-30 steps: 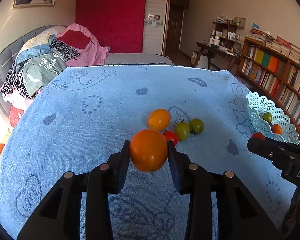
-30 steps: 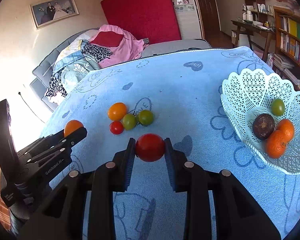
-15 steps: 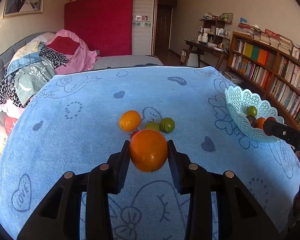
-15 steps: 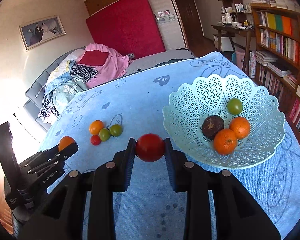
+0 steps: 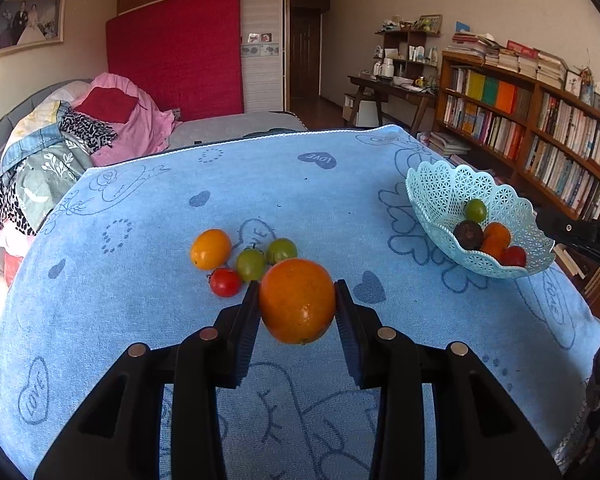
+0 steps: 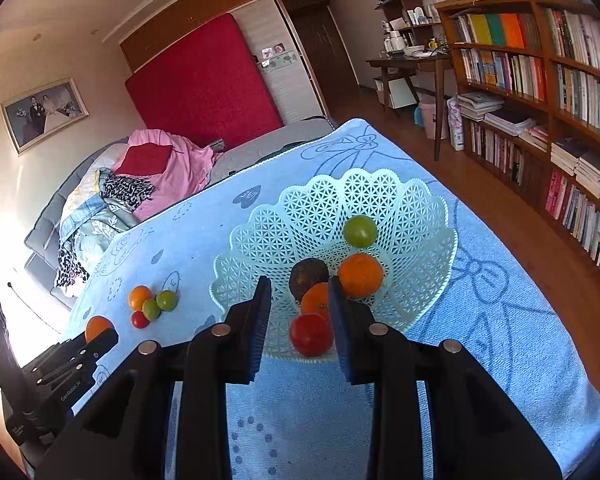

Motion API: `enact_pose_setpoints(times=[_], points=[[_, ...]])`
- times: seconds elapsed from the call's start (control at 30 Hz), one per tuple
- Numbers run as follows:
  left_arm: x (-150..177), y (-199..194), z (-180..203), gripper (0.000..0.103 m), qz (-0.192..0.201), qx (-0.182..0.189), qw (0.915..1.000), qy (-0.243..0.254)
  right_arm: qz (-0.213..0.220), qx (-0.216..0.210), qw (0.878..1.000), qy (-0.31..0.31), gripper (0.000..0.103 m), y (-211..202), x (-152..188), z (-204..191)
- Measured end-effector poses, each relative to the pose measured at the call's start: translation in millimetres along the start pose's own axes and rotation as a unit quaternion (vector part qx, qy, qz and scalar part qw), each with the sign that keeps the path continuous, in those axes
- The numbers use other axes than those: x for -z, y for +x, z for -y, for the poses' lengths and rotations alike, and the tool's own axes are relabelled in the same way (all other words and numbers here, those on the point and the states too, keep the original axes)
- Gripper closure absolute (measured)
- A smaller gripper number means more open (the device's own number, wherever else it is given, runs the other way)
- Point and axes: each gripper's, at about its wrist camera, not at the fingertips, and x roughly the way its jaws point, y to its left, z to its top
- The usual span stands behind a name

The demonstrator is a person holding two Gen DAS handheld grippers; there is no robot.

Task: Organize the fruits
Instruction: 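Carry the red tomato into the basket and open the right gripper while the left carries the orange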

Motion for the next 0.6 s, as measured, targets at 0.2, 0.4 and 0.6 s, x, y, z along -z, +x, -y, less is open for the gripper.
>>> enact_pose_setpoints(times=[0.2, 0.4, 0.6], points=[[-4, 2, 17, 0.066, 0.0, 0.007, 0.9999, 0.016, 0.004, 0.012, 1.0, 0.019, 0.073, 5, -2, 18], [-8, 6, 33, 0.066, -0.003, 0.02, 0.9994, 0.027, 0.01, 0.017, 0.999, 0.031, 0.061, 3, -2, 23], [-15, 13, 52, 0.066, -0.007, 0.038, 0.9985, 0.039, 0.019, 0.016, 0.999, 0.042, 0.046, -1, -4, 25]])
